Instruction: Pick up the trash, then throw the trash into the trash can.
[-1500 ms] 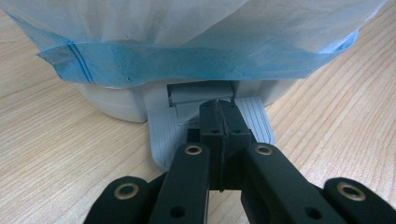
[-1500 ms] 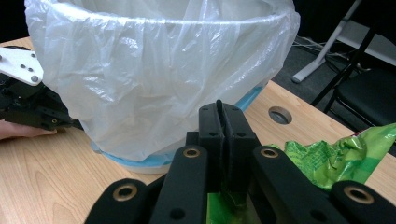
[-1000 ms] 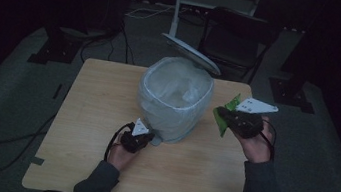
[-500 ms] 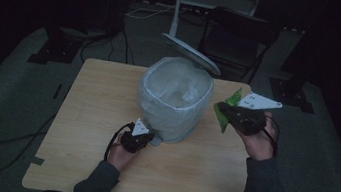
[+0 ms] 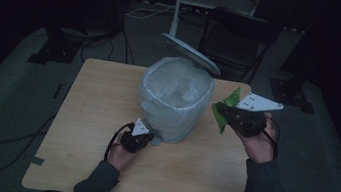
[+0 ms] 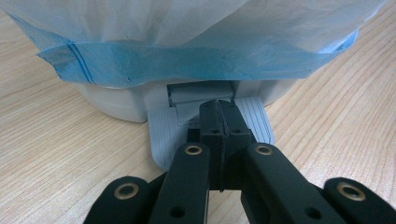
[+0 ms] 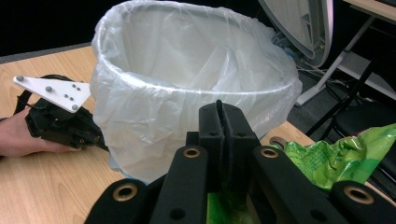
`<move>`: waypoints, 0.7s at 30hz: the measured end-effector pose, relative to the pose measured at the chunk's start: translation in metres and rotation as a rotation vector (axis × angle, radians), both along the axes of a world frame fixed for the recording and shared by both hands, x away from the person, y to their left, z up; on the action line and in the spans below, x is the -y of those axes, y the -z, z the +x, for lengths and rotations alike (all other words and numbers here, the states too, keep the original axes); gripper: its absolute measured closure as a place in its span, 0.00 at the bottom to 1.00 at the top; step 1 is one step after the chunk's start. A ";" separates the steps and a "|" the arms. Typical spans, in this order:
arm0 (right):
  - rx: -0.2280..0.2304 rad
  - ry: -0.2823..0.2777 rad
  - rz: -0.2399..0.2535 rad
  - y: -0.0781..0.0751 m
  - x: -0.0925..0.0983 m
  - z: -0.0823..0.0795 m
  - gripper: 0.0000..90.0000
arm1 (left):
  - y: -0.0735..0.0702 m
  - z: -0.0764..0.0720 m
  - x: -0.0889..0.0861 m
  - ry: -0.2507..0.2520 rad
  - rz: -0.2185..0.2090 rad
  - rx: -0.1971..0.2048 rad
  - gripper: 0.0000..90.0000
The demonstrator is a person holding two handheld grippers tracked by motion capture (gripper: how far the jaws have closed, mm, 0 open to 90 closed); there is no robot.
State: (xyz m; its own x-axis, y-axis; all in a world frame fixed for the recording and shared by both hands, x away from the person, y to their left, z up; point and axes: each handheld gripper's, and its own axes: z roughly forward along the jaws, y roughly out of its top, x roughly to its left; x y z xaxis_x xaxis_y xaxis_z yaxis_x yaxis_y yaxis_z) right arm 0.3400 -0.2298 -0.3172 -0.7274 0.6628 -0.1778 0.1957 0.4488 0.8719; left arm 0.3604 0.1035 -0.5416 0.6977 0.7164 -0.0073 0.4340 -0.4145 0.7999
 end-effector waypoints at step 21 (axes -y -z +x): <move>0.016 -0.036 -0.009 -0.009 -0.007 -0.009 0.97 | 0.000 0.000 0.000 0.000 -0.001 0.001 1.00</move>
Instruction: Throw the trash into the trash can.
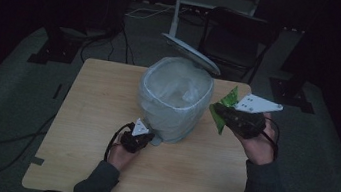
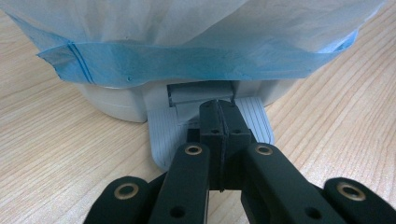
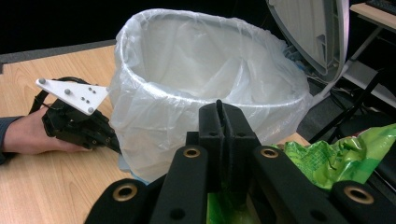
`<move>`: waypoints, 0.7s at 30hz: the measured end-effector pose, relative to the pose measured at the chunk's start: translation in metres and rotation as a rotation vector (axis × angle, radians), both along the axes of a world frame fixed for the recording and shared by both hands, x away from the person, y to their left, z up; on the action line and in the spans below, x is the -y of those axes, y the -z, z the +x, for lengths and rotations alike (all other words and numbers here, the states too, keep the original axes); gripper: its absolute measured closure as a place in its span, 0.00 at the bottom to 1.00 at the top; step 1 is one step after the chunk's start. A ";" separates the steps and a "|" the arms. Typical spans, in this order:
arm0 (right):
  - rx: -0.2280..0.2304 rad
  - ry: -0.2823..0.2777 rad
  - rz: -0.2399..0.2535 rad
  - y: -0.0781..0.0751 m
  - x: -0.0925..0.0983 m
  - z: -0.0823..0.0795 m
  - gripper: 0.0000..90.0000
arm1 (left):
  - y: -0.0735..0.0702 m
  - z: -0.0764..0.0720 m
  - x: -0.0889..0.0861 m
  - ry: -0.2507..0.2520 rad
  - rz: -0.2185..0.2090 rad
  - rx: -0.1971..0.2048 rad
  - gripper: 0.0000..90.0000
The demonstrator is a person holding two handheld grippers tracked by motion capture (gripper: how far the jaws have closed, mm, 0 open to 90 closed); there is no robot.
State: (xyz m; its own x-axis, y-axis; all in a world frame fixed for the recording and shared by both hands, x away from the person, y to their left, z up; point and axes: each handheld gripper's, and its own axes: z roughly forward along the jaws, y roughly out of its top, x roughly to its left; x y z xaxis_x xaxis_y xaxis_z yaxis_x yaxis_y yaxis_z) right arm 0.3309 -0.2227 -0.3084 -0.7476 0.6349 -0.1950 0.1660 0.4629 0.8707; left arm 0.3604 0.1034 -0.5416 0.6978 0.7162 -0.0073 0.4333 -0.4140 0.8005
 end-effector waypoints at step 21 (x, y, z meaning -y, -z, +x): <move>0.018 -0.056 0.029 -0.017 -0.004 -0.006 0.97 | 0.000 0.000 0.000 0.000 0.002 0.001 1.00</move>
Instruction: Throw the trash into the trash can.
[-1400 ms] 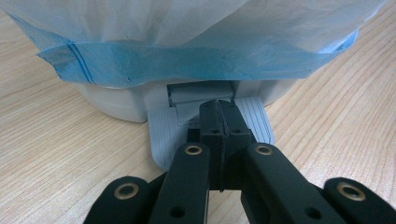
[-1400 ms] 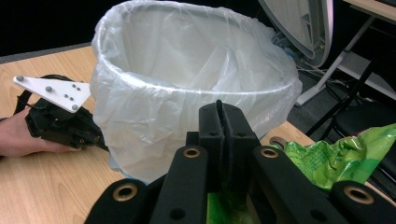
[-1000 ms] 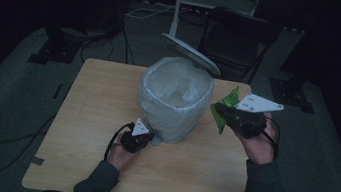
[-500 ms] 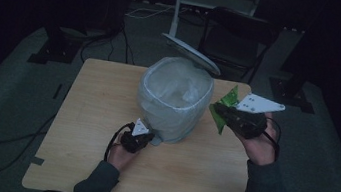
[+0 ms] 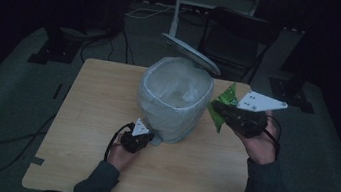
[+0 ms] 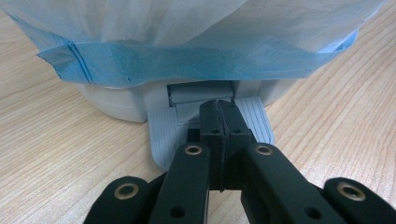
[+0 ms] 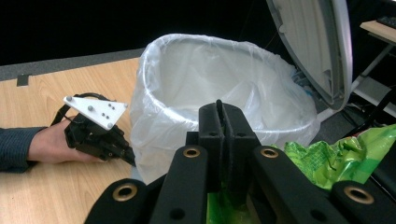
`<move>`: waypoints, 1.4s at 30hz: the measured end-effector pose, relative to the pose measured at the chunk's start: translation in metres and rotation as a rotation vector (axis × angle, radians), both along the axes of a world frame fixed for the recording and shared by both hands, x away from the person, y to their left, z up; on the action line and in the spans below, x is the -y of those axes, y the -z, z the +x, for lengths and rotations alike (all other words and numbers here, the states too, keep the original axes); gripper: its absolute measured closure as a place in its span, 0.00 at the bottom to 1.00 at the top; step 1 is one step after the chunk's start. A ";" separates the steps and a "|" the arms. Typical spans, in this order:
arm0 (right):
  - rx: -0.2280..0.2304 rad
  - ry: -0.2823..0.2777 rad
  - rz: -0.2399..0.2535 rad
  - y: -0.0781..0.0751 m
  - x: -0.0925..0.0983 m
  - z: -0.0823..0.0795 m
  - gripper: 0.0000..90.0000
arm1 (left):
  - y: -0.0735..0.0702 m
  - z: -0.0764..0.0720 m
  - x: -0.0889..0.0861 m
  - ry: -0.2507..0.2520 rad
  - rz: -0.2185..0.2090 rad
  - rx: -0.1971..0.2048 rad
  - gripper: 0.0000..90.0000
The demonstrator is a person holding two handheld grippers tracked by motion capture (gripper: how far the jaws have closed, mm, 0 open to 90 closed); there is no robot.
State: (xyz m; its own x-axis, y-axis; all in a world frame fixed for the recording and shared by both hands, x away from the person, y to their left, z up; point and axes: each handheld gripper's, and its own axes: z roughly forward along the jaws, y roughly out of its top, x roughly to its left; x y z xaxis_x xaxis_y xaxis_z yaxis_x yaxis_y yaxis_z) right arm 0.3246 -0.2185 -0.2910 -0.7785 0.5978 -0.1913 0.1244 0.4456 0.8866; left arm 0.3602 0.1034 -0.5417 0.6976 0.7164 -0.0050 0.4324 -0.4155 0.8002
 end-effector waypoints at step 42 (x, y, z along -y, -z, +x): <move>0.031 -0.153 0.047 -0.025 -0.053 0.010 0.97 | 0.000 0.000 0.000 0.000 0.000 -0.001 1.00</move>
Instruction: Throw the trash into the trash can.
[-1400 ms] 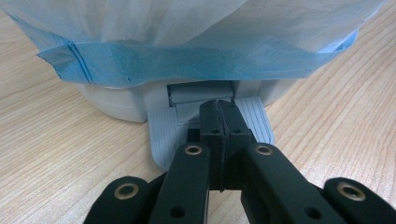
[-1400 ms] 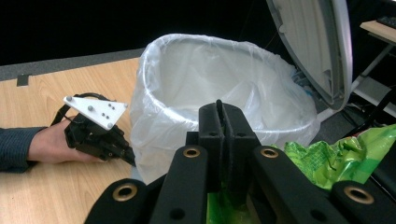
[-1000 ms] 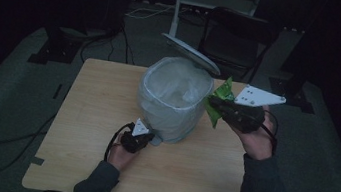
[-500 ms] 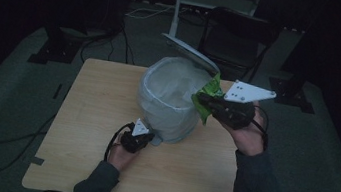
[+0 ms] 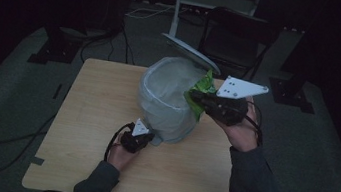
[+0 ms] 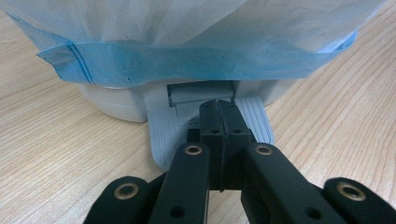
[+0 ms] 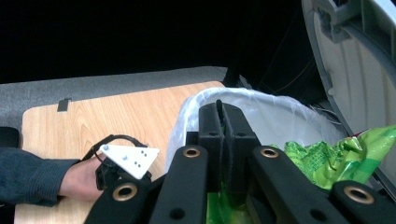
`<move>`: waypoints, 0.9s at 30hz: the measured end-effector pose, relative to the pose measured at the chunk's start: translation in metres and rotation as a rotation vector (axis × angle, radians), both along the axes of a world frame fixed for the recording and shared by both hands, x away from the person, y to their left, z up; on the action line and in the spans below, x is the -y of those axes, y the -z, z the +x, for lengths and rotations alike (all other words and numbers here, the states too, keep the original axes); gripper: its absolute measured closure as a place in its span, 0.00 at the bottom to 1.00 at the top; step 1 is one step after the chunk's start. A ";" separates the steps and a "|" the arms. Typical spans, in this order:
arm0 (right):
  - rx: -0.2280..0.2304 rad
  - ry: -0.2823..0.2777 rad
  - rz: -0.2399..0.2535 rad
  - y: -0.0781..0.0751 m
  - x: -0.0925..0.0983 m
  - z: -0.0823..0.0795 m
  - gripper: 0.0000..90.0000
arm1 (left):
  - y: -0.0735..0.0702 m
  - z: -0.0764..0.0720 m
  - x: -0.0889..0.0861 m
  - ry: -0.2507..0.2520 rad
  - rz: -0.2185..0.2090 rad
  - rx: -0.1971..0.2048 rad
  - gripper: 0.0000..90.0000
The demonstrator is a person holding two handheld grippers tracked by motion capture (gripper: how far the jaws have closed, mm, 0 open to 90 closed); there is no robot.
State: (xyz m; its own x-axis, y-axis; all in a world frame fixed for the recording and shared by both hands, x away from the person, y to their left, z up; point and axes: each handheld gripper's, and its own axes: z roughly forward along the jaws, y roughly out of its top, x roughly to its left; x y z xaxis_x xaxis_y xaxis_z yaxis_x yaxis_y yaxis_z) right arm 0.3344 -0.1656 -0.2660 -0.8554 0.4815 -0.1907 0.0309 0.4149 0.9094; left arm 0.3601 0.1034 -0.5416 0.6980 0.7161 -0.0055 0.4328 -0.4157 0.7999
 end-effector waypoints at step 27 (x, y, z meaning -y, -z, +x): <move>-0.016 -0.021 0.026 -0.002 -0.027 0.031 0.97 | 0.000 0.000 0.000 0.001 0.000 -0.001 1.00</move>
State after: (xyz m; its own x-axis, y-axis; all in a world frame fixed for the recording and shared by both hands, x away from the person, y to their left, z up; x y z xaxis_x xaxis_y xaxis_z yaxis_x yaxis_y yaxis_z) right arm 0.3650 -0.1389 -0.2640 -0.8682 0.4683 -0.1643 0.0374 0.3919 0.9193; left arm 0.3602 0.1036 -0.5416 0.6985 0.7156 -0.0063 0.4333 -0.4159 0.7995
